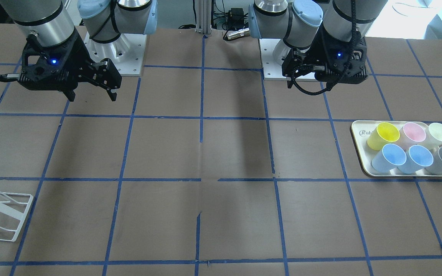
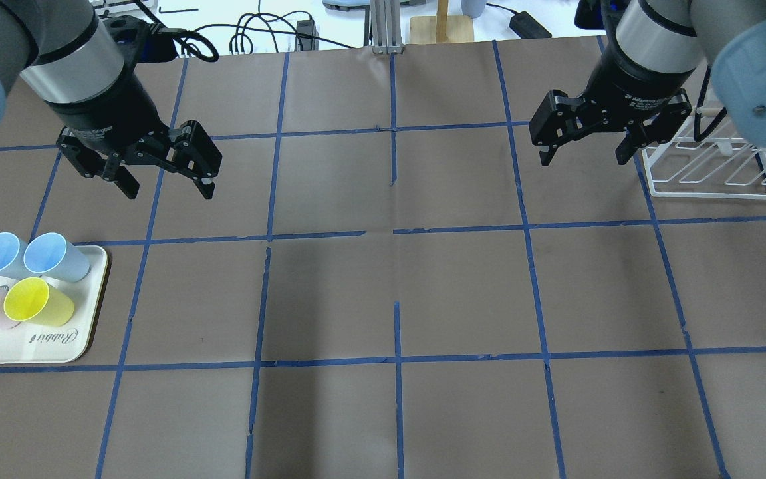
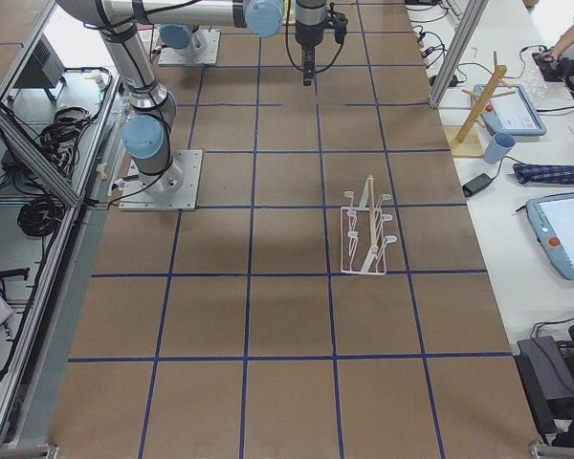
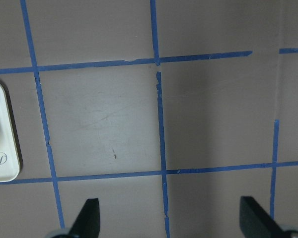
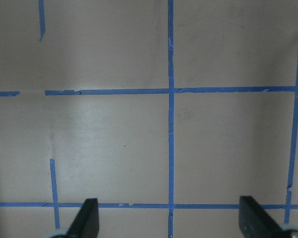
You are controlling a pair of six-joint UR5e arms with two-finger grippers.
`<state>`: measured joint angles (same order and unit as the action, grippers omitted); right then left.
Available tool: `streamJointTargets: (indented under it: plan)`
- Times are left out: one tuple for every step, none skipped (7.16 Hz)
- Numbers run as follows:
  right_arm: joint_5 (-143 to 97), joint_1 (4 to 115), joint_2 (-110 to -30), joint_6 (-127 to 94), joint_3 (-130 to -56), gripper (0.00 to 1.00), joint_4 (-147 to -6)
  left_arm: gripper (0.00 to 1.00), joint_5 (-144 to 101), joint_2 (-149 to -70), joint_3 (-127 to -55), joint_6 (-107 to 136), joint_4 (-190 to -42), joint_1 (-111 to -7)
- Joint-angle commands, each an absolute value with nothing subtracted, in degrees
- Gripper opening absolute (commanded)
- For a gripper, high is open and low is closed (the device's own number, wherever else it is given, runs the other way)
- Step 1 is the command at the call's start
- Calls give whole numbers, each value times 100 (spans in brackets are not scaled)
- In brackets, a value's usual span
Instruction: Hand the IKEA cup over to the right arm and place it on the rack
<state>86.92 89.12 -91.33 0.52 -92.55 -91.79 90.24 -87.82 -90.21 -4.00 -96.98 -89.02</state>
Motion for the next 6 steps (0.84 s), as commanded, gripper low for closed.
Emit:
streamJointTargets:
  plan:
    - [8701,8912,-9123,53,-9246,100,-9184,100,8974,-8806,-9044,-413,-9677,-8895]
    - [8701,8912,-9123,53,-9255,100,-9176,100,8965,-8824,-9018,-439,-9677,-8886]
    - [8701,8912,-9132,44,-9246,100,-9184,100,8982,-8833,-9026,-448,-9685,-8877]
    - [8719,8912,-9123,44,-9229,100,-9193,100,9009,-8824,-9026,-474,-9677,-8860]
    - [8771,8912,-9123,27,-9202,100,-9193,100,9035,-8816,-9026,-483,-9668,-8720]
    - [8780,8912,-9123,9,-9185,100,-9193,100,9018,-8807,-9009,-797,-9668,-8388]
